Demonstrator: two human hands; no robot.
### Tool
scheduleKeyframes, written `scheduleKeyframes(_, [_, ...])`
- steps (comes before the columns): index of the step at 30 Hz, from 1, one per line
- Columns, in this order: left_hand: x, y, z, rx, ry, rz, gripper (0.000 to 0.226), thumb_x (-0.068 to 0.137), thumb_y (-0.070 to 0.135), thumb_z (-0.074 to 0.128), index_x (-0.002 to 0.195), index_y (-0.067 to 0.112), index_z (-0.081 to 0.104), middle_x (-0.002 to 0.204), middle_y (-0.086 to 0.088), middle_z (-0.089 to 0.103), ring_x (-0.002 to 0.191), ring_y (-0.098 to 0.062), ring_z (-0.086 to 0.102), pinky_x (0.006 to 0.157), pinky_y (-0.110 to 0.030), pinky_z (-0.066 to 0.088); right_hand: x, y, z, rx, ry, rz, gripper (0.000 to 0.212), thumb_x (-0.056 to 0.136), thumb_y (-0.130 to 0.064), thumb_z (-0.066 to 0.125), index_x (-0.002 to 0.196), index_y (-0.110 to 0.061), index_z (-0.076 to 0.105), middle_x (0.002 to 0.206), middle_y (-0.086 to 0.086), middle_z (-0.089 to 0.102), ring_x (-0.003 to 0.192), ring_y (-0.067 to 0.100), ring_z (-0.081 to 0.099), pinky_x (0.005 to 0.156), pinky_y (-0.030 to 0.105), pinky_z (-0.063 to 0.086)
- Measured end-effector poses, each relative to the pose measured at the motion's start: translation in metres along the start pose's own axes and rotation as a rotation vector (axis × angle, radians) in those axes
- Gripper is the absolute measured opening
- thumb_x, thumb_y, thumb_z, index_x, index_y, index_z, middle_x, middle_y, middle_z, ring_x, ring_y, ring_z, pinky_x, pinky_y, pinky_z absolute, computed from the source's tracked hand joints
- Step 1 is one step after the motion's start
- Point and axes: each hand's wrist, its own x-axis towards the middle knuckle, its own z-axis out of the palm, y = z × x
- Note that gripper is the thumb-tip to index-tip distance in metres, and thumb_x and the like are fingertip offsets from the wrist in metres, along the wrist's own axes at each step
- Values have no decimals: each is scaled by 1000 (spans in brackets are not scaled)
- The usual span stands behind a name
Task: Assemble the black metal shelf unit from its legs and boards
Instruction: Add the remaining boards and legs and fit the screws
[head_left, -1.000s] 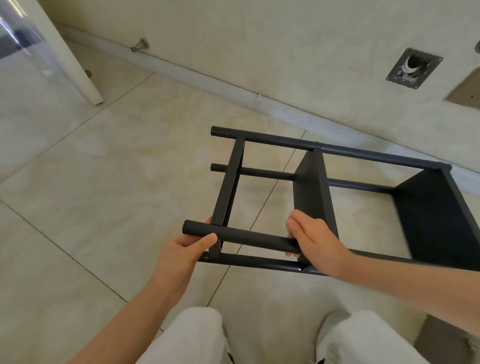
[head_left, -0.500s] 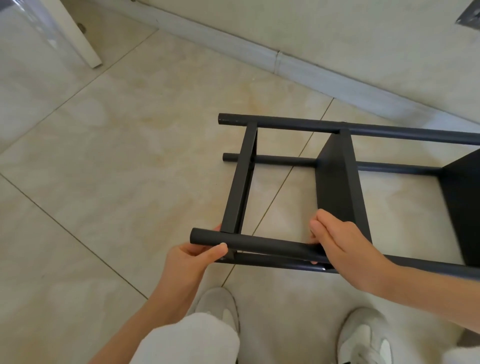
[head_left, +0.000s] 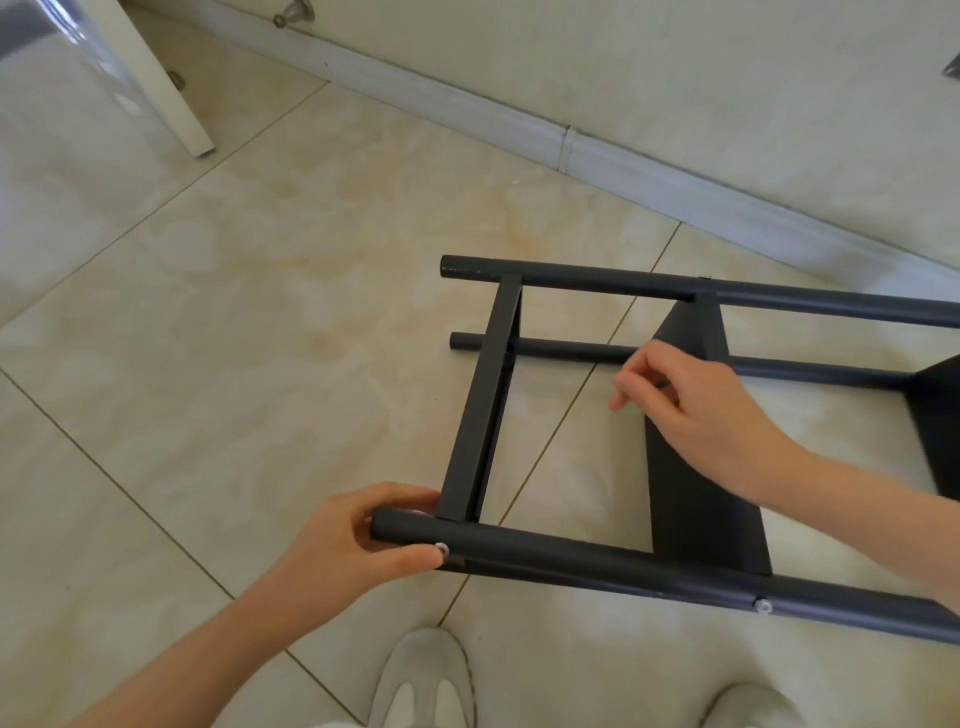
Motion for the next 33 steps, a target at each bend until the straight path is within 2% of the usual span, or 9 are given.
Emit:
scheduleKeyframes(3, [11, 12, -11, 69, -108, -30, 36, 78, 50, 77, 113, 48, 71, 110, 15, 74, 104, -8, 70, 87, -25, 55, 29, 9, -6, -138, 45, -39, 26, 93, -45, 48, 88, -22, 60, 90, -13, 62, 81, -2, 53, 67, 12, 40])
scheduleKeyframes(6, [40, 37, -16, 217, -136, 14, 58, 86, 74, 51, 129, 38, 63, 117, 19, 72, 109, -2, 67, 99, -33, 52, 62, 16, -9, -270, 79, -82, 20, 96, -33, 56, 88, -17, 64, 119, -3, 64, 110, 8, 49, 93, 20, 34])
scheduleKeyframes(10, [102, 83, -7, 363, 21, 93, 49, 99, 51, 49, 137, 23, 61, 123, 15, 67, 112, -3, 64, 104, -32, 48, 101, 14, -4, -417, 66, -81, 23, 97, -33, 57, 93, -12, 66, 140, 3, 52, 131, 27, 35, 106, 37, 29])
scheduleKeyframes(14, [161, 118, 12, 469, 183, 53, 40, 100, 40, 54, 120, 8, 67, 107, -6, 70, 86, -15, 60, 72, -22, 43, 130, 8, 4, -514, -29, -28, 25, 98, -39, 53, 97, -17, 65, 146, 3, 44, 134, 30, 33, 105, 47, 31])
scheduleKeyframes(17, [194, 128, 21, 499, 323, 16, 31, 97, 36, 60, 78, 11, 58, 66, -2, 56, 55, -12, 50, 49, -23, 34, 143, 7, 7, -528, -69, -29, 25, 98, -41, 51, 91, -19, 61, 140, 3, 49, 123, 29, 45, 101, 48, 34])
scheduleKeyframes(19, [206, 128, 25, 538, 389, 13, 37, 94, 36, 62, 69, 14, 47, 61, 0, 48, 50, -14, 47, 46, -26, 32, 147, 7, 10, -516, -81, -57, 28, 99, -42, 49, 86, -19, 57, 125, 2, 56, 105, 24, 54, 93, 45, 37])
scheduleKeyframes(22, [213, 129, 27, 620, 472, 21, 33, 92, 42, 63, 82, 12, 50, 68, -1, 51, 54, -15, 50, 46, -27, 32, 147, 8, 15, -516, -76, -90, 25, 100, -42, 48, 86, -22, 51, 105, -1, 55, 85, 17, 51, 83, 39, 39])
scheduleKeyframes(28, [214, 128, 31, 716, 565, 59, 44, 92, 40, 64, 67, 22, 32, 64, 3, 45, 51, -11, 45, 44, -26, 30, 146, 13, 20, -499, -41, -86, 22, 100, -42, 48, 87, -25, 48, 109, 0, 53, 98, 19, 45, 92, 42, 38])
scheduleKeyframes(33, [211, 125, 32, 716, 606, 51, 31, 91, 39, 65, 83, 14, 48, 64, 3, 43, 52, -11, 43, 44, -25, 29, 142, 14, 24, -491, -18, -100, 21, 100, -42, 48, 86, -26, 48, 114, 0, 55, 106, 22, 47, 95, 41, 34])
